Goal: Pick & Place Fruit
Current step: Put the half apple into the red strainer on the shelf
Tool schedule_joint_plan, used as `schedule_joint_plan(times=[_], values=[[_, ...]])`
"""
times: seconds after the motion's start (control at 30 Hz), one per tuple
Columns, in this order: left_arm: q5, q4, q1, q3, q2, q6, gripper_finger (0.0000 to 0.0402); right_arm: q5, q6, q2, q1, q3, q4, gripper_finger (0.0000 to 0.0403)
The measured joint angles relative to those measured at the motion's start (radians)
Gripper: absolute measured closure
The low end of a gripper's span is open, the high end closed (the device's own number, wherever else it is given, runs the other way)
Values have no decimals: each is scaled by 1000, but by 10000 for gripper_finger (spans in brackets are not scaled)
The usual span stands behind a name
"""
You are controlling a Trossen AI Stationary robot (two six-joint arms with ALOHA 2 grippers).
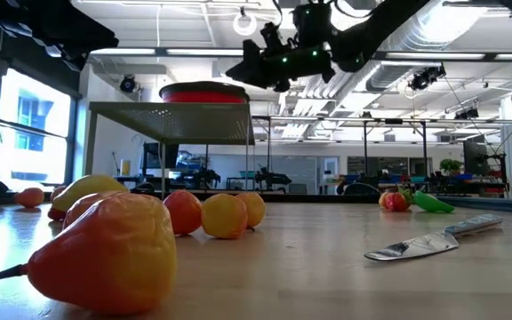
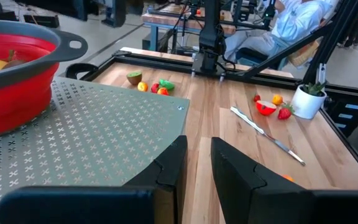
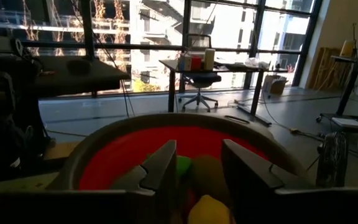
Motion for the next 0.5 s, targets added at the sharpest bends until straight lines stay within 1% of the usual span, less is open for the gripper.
schedule_joint_plan(times=[0.23,0.5], values=[[2,-3,0,0,0,0,334,1,-5,-150,47,0,-297,294],[1,-4,0,0,0,0,334,11,3,-330,111,0,-620,317]])
